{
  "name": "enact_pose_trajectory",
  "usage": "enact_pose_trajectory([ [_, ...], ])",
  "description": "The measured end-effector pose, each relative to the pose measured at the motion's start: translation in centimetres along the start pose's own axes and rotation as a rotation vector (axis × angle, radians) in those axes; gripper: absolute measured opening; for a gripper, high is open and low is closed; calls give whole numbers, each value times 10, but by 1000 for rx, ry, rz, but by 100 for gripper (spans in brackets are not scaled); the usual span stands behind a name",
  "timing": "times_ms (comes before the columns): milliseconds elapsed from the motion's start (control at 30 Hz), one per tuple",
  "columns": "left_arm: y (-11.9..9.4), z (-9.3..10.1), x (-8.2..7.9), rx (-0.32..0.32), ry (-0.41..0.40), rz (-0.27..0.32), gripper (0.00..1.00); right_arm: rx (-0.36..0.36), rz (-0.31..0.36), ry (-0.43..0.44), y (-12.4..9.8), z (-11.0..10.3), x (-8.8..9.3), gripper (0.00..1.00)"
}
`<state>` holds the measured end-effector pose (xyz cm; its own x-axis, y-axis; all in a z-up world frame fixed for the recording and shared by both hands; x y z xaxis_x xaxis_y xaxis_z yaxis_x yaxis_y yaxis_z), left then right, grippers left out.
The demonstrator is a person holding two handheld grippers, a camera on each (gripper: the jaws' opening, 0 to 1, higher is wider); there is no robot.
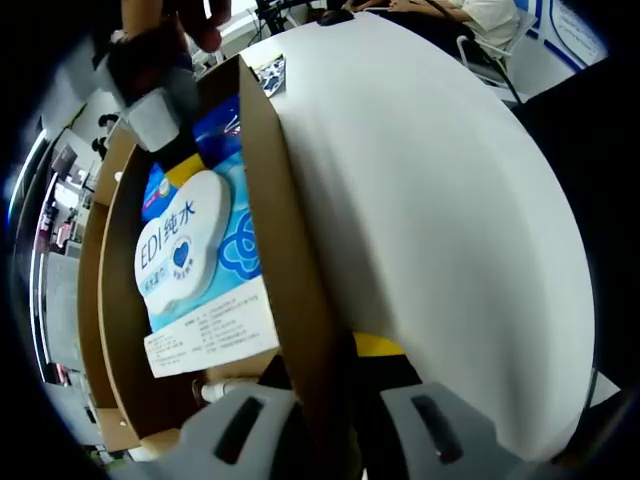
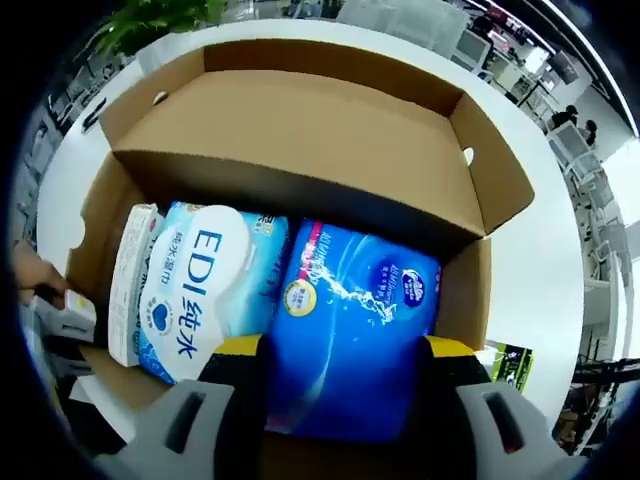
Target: Operate the shoe box by opening the lid, removing the specified soft item, and placing it in the target area until the item is outside and the box remains undamaged.
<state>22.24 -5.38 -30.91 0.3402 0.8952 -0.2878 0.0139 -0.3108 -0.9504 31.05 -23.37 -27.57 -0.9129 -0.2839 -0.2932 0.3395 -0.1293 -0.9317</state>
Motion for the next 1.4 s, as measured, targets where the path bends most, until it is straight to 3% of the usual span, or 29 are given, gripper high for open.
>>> enact_pose_trajectory([
  [467,1,0,-4,-3,0,8,6,49,-100,-73,13,-7,0,61],
  [700,3,0,-6,-3,3,14,6,61,-83,-84,14,-7,-1,60],
  [800,3,0,-6,4,10,13,6,67,-27,-83,11,-8,0,60],
  [900,3,1,-6,7,5,11,6,70,-16,-167,8,-10,-2,55],
  [1000,4,1,-6,9,5,9,6,27,0,-252,2,-16,-6,51],
  [1133,4,-1,-5,12,0,14,6,27,1,-188,5,-9,-5,56],
  [1233,4,-2,-5,12,-1,17,6,79,-49,-57,4,-3,0,61],
  [1400,4,-3,-5,11,-3,19,6,20,-81,-68,9,-2,-5,62],
])
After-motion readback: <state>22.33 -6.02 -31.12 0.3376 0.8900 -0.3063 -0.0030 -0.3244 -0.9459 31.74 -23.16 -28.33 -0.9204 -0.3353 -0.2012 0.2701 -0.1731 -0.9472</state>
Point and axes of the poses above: the point that each gripper's makers call its tool centre point, and the gripper's own axes: y roughly forward along the fingers, z roughly to its right, x roughly out of its underside, the point moved 3 cm from there along -y, roughly backward along the fingers, and after that the axes turned 6 degrees about x, right-handed, at the moved point
